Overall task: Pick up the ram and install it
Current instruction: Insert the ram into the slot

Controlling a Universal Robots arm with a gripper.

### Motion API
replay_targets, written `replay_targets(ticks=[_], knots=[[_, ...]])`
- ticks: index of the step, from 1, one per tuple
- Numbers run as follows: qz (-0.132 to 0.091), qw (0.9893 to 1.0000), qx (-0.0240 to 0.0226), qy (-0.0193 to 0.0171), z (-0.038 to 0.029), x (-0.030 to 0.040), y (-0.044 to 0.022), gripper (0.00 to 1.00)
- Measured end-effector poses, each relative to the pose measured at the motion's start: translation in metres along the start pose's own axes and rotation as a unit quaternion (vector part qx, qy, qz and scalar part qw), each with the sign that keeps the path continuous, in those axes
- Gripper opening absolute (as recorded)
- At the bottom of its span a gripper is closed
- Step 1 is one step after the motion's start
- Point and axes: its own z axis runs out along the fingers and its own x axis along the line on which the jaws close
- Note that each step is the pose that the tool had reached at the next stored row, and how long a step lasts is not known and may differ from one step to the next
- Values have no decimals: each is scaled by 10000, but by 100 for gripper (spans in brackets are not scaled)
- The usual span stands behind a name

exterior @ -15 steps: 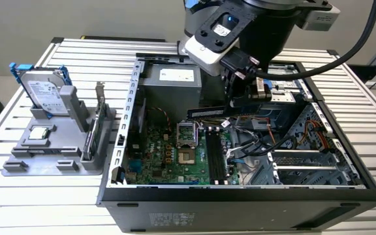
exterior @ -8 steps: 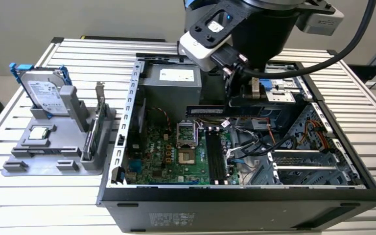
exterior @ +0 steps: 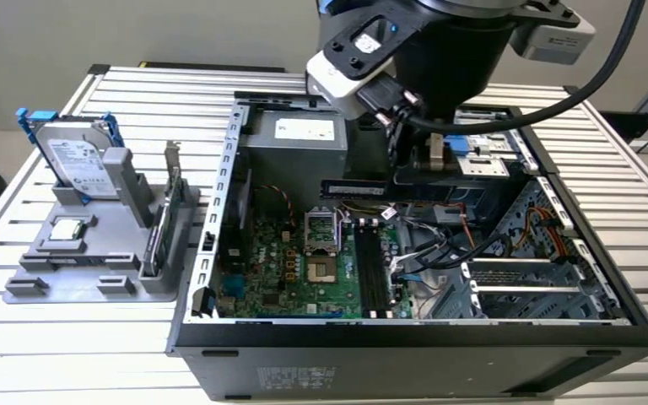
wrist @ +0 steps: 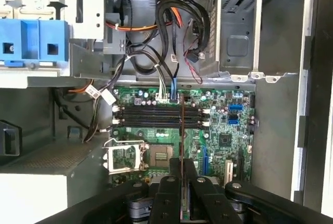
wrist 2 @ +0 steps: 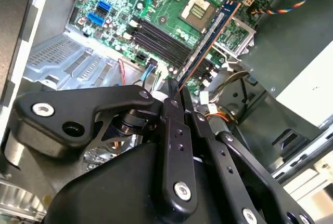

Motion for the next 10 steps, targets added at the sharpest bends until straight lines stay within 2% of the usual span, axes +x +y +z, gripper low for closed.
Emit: replay_targets(ticks=[2,5,7,10], knots=[[183,9998,1,1,1,0,0,0],[455,9990,2,3,3,0,0,0],[637,9980,4,4,3,0,0,0],[909,9959,5,6,4,0,0,0]])
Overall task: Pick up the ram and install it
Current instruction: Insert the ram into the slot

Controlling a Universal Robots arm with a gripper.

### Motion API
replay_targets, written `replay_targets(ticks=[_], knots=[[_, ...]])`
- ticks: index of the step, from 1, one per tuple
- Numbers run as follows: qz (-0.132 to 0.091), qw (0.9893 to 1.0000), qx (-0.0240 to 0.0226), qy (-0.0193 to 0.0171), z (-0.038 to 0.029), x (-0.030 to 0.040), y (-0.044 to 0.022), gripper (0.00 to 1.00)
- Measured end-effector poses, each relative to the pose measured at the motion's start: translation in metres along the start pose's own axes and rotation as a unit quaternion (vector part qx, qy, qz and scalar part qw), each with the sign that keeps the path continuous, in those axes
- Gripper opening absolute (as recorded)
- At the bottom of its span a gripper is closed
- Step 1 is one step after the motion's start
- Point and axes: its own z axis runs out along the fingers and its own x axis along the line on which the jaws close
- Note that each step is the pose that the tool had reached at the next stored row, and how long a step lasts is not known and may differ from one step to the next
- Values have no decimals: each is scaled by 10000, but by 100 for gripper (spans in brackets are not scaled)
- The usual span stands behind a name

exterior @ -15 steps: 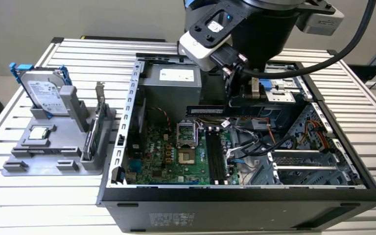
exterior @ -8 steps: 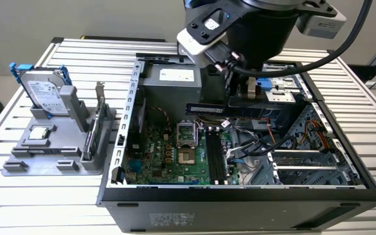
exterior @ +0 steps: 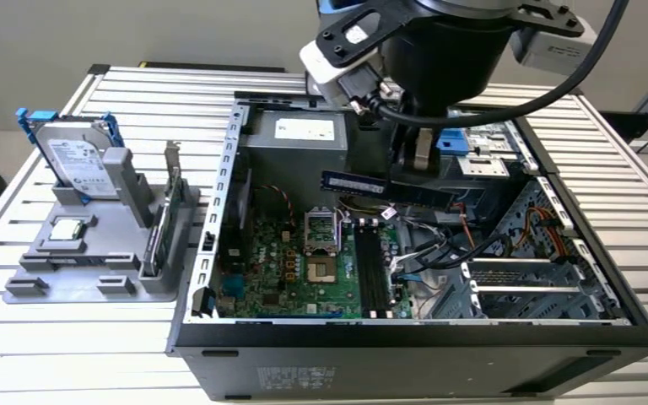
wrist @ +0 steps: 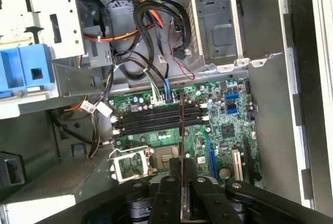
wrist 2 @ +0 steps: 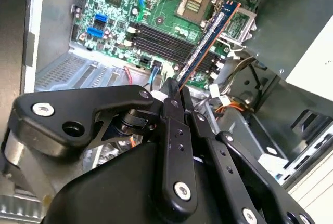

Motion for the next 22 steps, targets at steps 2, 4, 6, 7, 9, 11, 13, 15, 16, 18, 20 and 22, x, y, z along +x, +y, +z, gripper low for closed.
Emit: replay_targets(ticks=[2,4,6,7,9,11,13,15,16,18,20,22], knots=[[187,9998,1,2,1,0,0,0],[359,9994,2,3,0,0,0,0],[505,9987,3,4,0,0,0,0],[574,9984,3,4,0,0,0,0],[695,9976,4,5,0,0,0,0],[804,9968,4,6,-1,0,0,0],[909,9959,5,7,-2,0,0,0],[1001,9950,5,8,-4,0,0,0],[1034,9946,6,7,-7,-1,0,0],[1095,9940,6,7,-14,-1,0,0],[1152,9933,6,9,-22,-1,0,0],[1219,9925,7,9,-28,-1,0,0]])
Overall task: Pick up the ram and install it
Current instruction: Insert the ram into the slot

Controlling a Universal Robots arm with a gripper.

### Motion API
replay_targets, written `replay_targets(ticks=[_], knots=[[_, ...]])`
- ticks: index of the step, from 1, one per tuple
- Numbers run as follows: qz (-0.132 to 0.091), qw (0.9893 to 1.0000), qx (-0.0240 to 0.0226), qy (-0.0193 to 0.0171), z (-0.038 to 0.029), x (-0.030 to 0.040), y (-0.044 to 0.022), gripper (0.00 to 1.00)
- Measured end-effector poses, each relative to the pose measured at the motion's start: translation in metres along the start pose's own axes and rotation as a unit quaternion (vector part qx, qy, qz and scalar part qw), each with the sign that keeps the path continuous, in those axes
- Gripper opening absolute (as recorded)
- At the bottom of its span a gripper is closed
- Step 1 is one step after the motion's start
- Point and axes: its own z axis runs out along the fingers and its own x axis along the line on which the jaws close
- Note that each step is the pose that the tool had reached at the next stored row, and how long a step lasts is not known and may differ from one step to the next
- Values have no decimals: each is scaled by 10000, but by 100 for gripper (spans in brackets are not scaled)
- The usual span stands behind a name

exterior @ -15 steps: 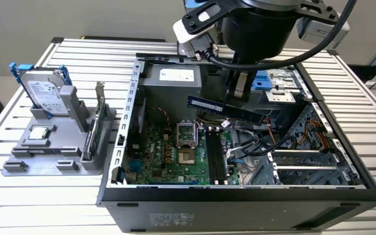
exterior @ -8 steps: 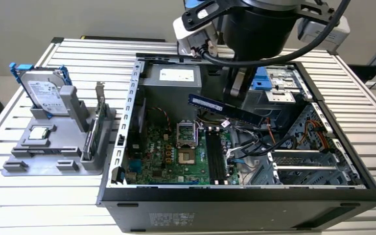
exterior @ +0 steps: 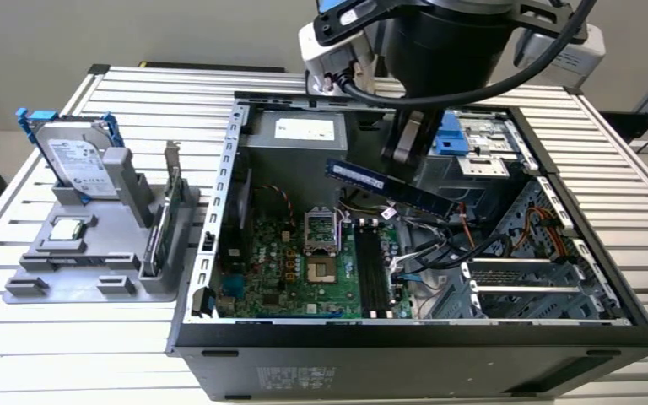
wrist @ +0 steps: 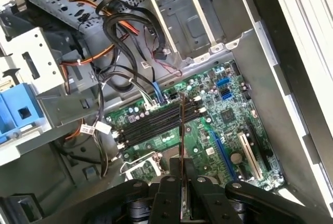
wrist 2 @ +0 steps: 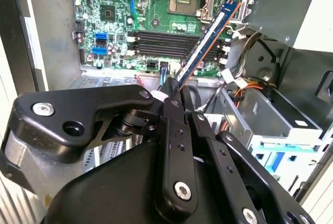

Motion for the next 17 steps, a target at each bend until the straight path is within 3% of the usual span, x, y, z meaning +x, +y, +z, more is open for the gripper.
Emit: replay_targets(ticks=[9,17], knots=[[399,9992,2,3,-10,0,0,0],[810,9967,4,5,-11,0,0,0]])
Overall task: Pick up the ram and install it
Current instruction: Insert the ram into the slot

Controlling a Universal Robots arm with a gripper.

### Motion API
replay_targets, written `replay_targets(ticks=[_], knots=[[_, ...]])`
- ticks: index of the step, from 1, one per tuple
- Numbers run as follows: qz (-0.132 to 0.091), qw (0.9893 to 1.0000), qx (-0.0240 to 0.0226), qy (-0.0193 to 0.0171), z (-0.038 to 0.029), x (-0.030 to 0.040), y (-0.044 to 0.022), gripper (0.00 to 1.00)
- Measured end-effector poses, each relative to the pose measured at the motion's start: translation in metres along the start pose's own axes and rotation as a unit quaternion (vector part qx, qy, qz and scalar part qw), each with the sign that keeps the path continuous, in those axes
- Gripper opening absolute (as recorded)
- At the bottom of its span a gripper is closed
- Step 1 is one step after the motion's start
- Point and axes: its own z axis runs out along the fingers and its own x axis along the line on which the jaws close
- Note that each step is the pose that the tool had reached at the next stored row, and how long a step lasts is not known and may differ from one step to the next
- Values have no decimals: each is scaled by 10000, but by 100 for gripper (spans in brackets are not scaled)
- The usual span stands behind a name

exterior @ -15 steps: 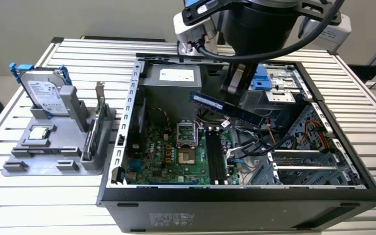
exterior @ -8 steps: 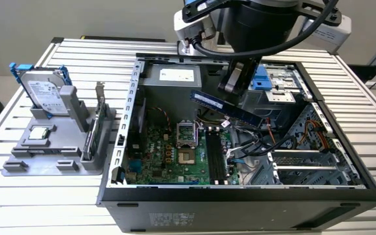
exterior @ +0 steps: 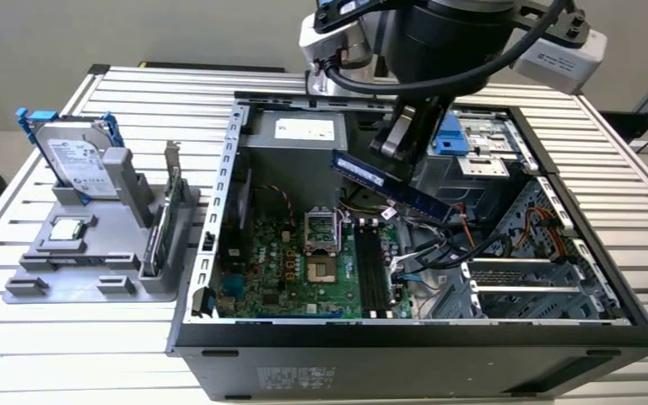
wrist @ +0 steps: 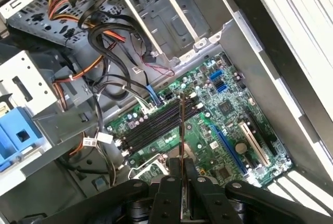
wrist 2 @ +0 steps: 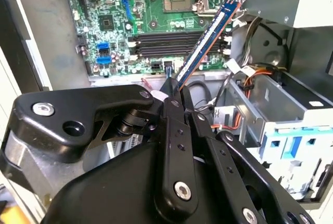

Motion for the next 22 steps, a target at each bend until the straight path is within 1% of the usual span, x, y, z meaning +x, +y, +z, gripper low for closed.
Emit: replay_targets(ticks=[3,6,9,11,13,16,20,22], knots=[[154,9999,1,1,0,0,0,0],[323,9995,2,3,0,0,0,0],[502,9987,3,4,0,0,0,0],[628,9980,3,4,0,0,0,0],[750,9972,4,6,1,0,0,0],[945,9955,5,7,0,0,0,0],[1207,9927,6,9,0,0,0,0],[1346,9909,7,10,0,0,0,0]])
